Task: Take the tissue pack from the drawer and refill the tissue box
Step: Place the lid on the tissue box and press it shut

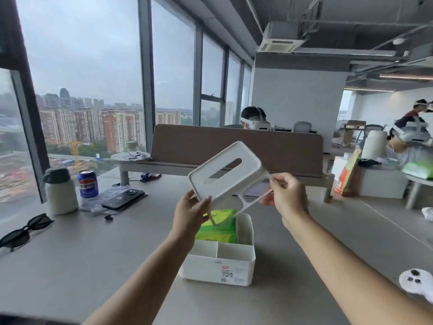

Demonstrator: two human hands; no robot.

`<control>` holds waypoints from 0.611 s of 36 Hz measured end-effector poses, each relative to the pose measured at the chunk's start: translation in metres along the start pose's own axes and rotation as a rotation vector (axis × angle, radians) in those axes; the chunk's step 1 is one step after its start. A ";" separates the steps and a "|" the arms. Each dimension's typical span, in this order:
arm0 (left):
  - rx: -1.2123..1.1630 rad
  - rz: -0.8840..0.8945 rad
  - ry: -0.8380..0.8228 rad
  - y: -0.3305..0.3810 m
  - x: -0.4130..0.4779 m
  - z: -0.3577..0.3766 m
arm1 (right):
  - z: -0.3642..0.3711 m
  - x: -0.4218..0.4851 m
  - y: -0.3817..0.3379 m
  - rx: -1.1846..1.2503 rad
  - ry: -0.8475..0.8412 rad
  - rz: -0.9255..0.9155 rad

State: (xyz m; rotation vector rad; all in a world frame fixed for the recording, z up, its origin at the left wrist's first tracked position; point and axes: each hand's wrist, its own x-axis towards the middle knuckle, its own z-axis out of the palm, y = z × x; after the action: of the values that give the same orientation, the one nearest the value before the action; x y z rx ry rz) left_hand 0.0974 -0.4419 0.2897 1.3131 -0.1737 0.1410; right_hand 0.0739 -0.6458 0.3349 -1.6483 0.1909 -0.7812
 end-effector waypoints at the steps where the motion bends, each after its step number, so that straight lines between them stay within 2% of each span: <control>1: 0.032 0.018 0.005 0.000 0.001 -0.004 | 0.004 -0.005 0.005 -0.019 -0.022 -0.015; 5: 0.150 0.095 0.018 -0.003 0.009 -0.024 | 0.008 -0.015 0.020 -0.160 -0.148 -0.074; 10: 0.339 0.213 0.007 -0.002 0.018 -0.044 | 0.003 -0.023 0.038 -0.248 -0.290 -0.006; 17: 0.636 0.204 -0.072 -0.019 0.013 -0.062 | -0.006 -0.056 0.058 -0.281 -0.279 0.002; 22: 0.738 0.164 -0.100 -0.035 0.007 -0.068 | -0.014 -0.068 0.071 -0.404 -0.246 0.007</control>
State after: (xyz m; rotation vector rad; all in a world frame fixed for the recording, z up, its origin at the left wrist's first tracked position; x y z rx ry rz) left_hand 0.1143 -0.3846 0.2407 2.0431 -0.3348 0.2969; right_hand 0.0351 -0.6390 0.2439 -2.1076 0.1884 -0.5494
